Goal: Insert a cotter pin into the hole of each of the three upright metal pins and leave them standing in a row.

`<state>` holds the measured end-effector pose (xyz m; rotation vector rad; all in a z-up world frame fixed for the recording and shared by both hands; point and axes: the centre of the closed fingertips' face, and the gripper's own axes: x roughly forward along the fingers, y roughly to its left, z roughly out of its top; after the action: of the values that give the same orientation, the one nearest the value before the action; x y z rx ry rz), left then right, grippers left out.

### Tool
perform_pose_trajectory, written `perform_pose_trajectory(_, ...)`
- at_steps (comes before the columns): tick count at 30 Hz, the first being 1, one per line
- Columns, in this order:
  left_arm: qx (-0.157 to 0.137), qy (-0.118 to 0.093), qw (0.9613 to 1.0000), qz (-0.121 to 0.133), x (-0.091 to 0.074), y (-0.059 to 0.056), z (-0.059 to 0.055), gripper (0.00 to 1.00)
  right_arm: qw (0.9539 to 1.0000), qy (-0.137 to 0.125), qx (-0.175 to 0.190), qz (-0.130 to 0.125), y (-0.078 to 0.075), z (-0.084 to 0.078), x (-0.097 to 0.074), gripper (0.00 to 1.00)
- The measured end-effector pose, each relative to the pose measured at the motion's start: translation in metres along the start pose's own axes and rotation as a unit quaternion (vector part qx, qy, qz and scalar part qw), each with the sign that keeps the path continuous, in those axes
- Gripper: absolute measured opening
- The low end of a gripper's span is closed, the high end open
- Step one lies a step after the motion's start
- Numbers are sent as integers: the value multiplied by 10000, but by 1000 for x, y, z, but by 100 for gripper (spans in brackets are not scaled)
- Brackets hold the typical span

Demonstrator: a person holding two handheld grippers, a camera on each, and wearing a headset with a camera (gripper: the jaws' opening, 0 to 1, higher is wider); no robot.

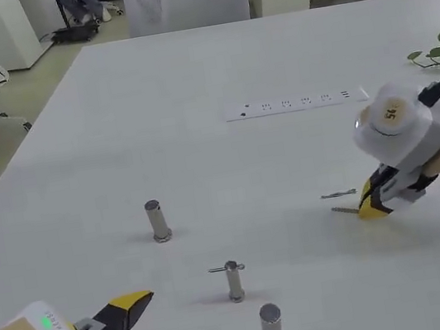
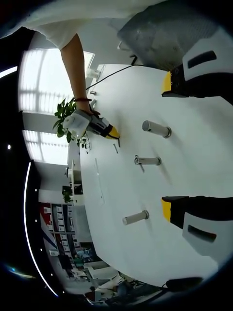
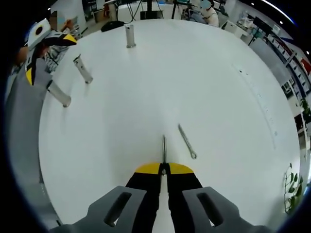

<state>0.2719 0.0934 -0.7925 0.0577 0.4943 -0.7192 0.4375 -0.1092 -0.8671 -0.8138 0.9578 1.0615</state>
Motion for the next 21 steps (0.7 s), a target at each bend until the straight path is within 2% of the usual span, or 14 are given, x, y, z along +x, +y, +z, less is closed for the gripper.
perform_pose_trajectory(8, 16, 4, 10000, -5, -4, 0, 0, 82, 9999, 82, -143, -28, -1, 0, 0, 4)
perform_pose_trajectory(19, 40, 16, 10000, -3, -5, 0, 1, 82, 9997, -63, -191, -111, -1, 2, 0, 3)
perform_pose_trajectory(21, 36, -6, 10000, 1, -6, 0, 3, 81, 9994, -78, -292, -147, 0, 2, -1, 3)
